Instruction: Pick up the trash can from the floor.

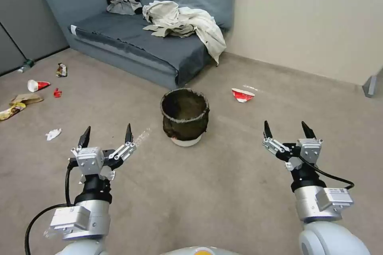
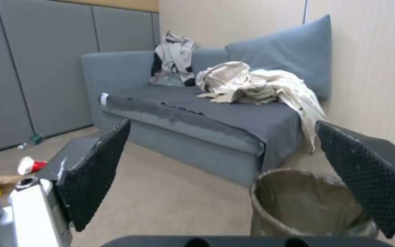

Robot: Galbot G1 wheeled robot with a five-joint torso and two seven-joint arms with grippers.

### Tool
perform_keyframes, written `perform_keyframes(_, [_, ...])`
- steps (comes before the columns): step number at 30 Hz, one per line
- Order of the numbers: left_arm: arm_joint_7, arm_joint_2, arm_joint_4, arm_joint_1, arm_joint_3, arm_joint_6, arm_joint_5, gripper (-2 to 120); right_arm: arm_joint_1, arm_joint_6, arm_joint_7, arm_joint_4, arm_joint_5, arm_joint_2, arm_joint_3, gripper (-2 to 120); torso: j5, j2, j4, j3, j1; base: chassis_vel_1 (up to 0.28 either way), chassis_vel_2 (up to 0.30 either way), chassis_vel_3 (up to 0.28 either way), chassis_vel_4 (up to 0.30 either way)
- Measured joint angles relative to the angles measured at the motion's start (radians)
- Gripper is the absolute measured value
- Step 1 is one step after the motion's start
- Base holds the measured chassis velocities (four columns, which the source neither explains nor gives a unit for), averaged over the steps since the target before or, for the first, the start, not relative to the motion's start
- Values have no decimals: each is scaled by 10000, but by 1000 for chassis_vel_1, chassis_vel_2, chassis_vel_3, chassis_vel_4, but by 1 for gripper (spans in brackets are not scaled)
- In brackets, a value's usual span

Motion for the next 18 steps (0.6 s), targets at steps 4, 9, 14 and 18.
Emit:
perform_keyframes(4, [-12, 0, 0, -1, 11, 12, -22, 100, -4, 18, -3, -11, 0, -5, -9, 100, -1, 0, -1, 0, 0, -167, 171, 151, -185])
perform_keyframes(9, [-24, 32, 1, -8, 7, 102, -166, 100, 1, 18, -6, -26, 0, 0, -55, 100, -1, 0, 0, -1, 0, -172, 169, 170, -175])
perform_keyframes(14, [-23, 481, 0, -250, -162, 457, -679, 100, -9, 68, -6, -52, 3, -19, -83, 100, -2, -1, 0, 1, 1, -178, 160, 164, -157])
perform_keyframes(18, [-3, 1023, 0, -552, -289, 1050, -1440, 100, -65, 103, -3, -54, 3, -39, -72, 100, -1, -1, -3, 1, 2, -79, 49, 92, -67])
